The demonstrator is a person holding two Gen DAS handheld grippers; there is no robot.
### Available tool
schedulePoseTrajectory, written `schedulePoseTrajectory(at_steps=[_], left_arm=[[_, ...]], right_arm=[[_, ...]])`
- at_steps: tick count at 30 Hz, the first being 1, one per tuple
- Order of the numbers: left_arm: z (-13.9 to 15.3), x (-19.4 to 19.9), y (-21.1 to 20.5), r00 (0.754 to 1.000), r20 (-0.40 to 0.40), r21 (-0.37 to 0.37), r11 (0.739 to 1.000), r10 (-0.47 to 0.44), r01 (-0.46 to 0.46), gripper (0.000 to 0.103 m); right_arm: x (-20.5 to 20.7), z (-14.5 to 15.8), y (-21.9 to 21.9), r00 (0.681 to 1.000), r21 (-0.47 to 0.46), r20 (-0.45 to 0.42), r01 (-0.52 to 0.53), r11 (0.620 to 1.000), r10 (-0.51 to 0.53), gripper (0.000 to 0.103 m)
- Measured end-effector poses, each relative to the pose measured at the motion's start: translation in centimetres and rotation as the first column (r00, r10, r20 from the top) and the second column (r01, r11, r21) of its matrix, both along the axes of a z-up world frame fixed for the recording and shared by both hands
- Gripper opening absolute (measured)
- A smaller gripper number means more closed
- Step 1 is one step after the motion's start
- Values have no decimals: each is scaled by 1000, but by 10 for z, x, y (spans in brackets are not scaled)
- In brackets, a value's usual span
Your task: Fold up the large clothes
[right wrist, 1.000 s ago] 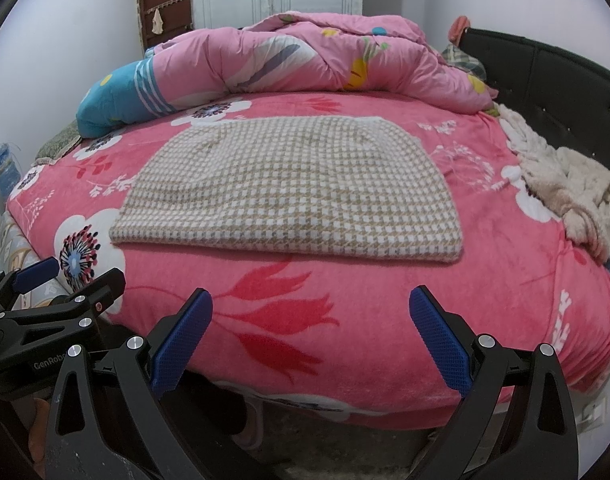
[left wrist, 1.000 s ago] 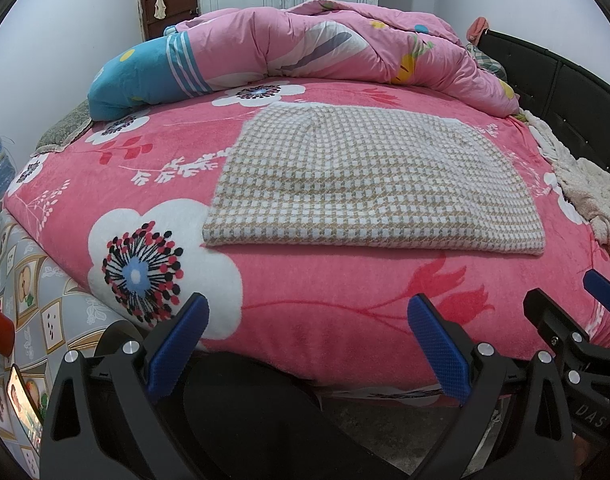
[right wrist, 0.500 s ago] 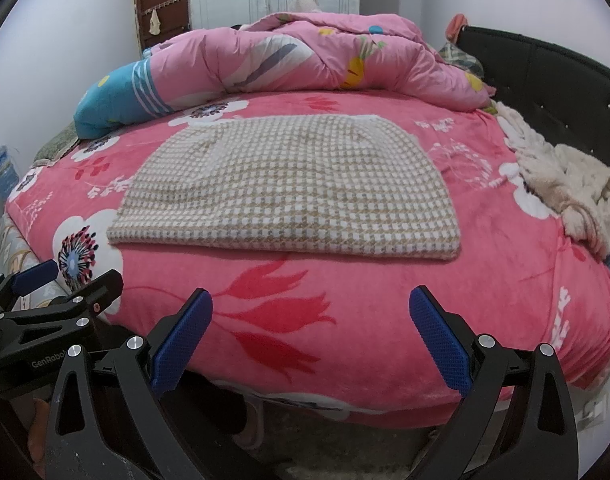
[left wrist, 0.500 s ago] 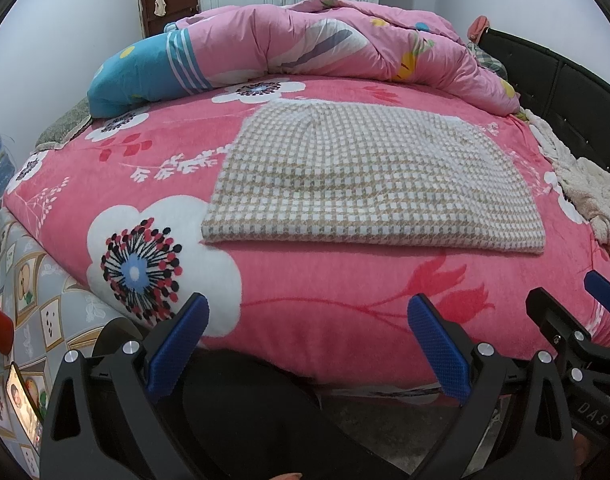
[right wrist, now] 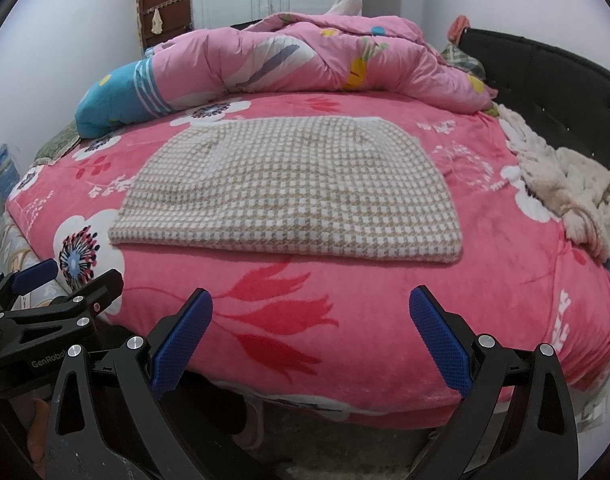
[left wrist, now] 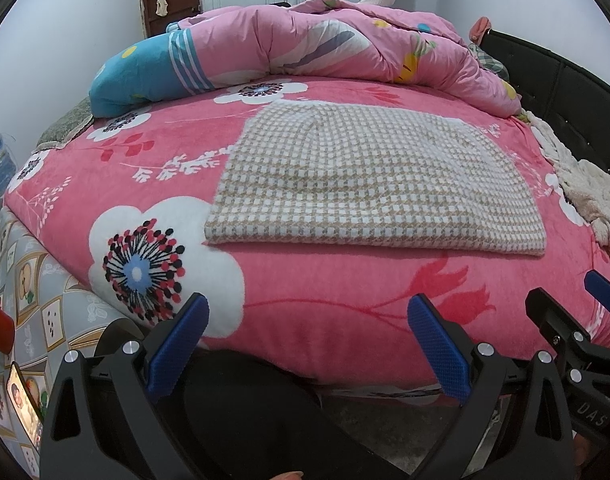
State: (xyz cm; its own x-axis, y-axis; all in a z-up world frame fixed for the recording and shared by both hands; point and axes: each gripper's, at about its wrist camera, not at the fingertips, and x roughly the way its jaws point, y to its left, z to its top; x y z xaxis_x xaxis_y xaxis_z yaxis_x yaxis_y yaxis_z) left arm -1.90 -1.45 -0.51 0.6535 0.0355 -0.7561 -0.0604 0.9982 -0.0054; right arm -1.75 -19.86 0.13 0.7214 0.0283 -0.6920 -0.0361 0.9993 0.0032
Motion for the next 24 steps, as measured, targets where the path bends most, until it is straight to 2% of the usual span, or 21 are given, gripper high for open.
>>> schedulePoseTrajectory(at_steps=[24], left_arm=[[1, 0, 0, 1000, 0, 1, 1000, 1, -1, 98]], right_arm=[[2, 2, 2, 1000, -2, -1, -4, 1000, 4, 95]])
